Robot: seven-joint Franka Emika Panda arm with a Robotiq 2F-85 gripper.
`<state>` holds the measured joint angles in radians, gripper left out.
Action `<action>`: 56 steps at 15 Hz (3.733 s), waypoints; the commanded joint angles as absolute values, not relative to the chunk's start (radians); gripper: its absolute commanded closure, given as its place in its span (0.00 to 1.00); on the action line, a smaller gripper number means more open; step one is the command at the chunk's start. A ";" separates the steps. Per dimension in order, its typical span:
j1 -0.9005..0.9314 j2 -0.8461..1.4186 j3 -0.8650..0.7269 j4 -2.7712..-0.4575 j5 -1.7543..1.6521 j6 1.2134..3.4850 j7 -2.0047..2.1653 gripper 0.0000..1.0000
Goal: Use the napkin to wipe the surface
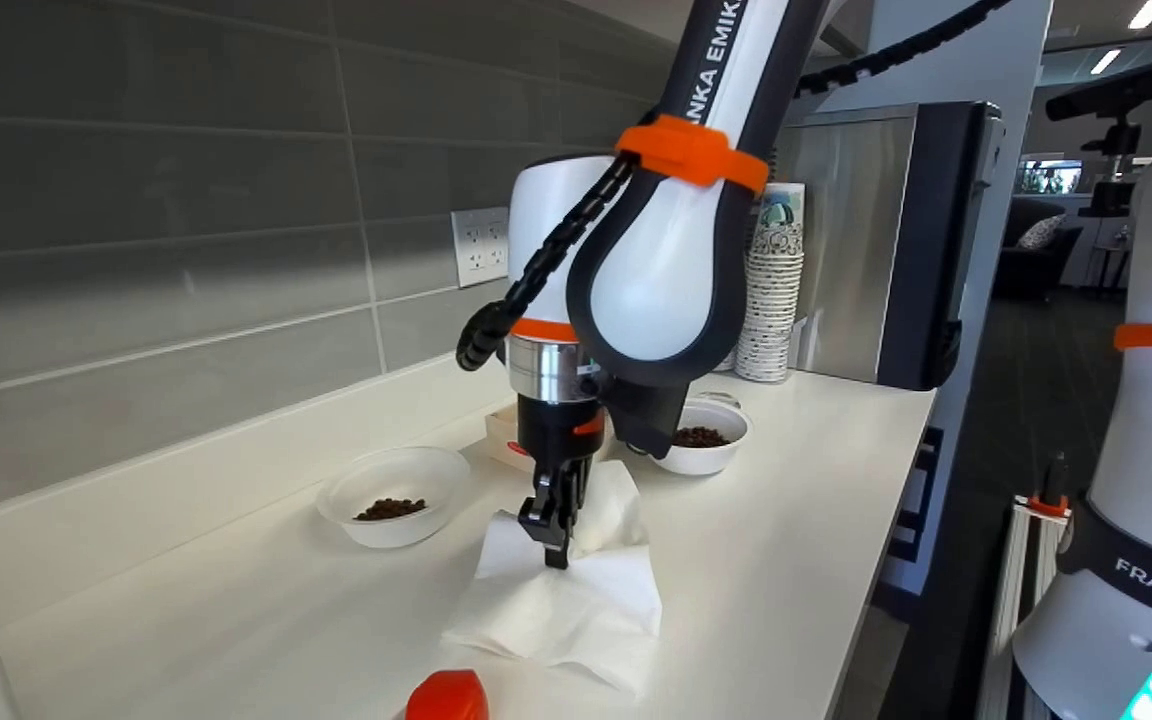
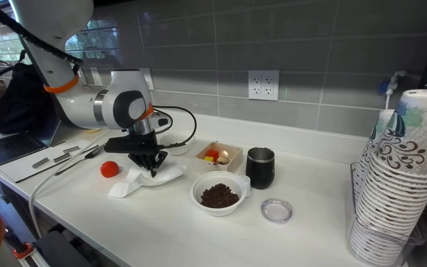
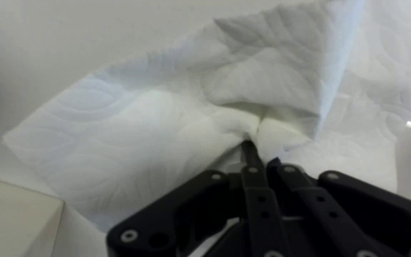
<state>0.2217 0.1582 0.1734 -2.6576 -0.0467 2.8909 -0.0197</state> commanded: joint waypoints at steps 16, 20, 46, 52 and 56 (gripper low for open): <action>0.009 0.118 0.244 -2.753 0.122 2.835 -0.263 0.99; -0.012 0.199 0.241 -2.699 0.192 2.927 -0.385 0.99; -0.075 0.133 0.318 -2.726 0.489 2.748 -0.651 0.99; 0.007 0.116 0.218 -2.767 0.513 2.508 -0.646 0.99; 0.004 0.106 0.139 -2.760 0.368 2.413 -0.443 0.99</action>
<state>-0.0077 0.0886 0.1995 -2.7406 0.4805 2.4556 -0.5854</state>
